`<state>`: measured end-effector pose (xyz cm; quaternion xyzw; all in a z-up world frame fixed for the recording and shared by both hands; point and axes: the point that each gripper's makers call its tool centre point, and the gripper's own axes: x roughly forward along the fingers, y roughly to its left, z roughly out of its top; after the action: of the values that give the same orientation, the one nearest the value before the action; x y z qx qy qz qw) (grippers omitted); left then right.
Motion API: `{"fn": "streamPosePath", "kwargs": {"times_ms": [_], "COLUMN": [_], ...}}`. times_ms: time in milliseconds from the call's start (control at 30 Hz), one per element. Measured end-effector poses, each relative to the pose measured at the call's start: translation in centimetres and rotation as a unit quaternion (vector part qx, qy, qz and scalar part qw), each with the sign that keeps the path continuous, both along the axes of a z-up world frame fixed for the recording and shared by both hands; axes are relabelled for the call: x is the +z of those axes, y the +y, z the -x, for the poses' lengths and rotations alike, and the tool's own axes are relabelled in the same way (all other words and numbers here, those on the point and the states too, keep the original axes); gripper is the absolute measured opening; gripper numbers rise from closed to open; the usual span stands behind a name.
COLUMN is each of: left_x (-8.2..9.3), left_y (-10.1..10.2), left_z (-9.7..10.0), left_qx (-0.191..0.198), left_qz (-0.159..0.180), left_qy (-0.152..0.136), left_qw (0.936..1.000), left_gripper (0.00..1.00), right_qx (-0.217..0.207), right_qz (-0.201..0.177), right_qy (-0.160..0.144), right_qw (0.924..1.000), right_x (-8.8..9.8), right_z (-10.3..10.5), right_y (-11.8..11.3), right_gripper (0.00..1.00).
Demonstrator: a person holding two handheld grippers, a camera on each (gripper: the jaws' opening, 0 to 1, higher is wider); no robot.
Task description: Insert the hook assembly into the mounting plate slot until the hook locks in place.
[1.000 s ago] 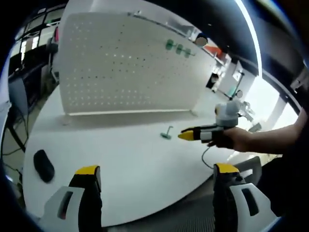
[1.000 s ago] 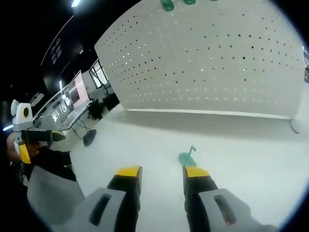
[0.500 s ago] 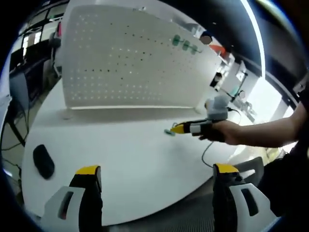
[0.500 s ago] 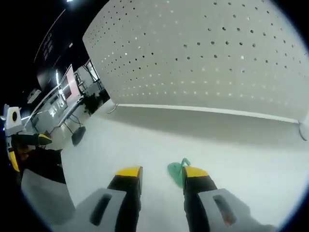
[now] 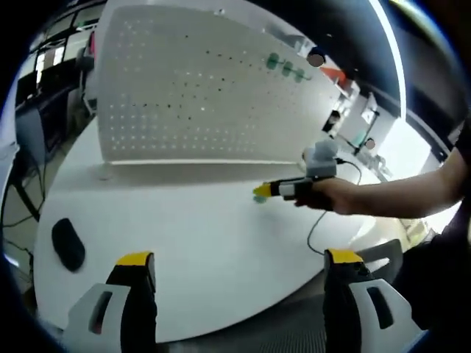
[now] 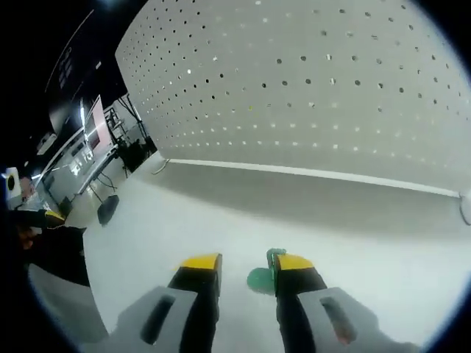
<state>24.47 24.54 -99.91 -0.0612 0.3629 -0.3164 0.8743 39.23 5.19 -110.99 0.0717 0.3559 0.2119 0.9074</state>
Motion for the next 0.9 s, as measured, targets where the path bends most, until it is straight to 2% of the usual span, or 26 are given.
{"fn": "streamPosePath", "kwargs": {"times_ms": [267, 433, 900], "left_x": [0.1, 0.2, 0.2], "left_y": [0.3, 0.2, -0.2], "left_z": [-0.1, -0.2, -0.2], "left_qx": [0.004, 0.003, -0.005], "left_qz": [-0.001, -0.001, 0.000], "left_qy": [0.001, 0.000, 0.000], "left_qw": [1.0000, 1.0000, 1.0000], "left_gripper": [0.96, 0.96, 0.94], "right_qx": [-0.008, -0.008, 0.009], "right_qz": [-0.003, -0.004, -0.003], "right_qy": [0.001, 0.003, -0.003], "right_qw": [1.0000, 1.0000, 0.9999], "right_x": [-0.2, -0.1, 0.7], "right_z": [-1.6, -1.9, -1.4], "right_y": [0.7, 0.9, 1.2], "right_gripper": [0.17, 0.04, 0.00]}}
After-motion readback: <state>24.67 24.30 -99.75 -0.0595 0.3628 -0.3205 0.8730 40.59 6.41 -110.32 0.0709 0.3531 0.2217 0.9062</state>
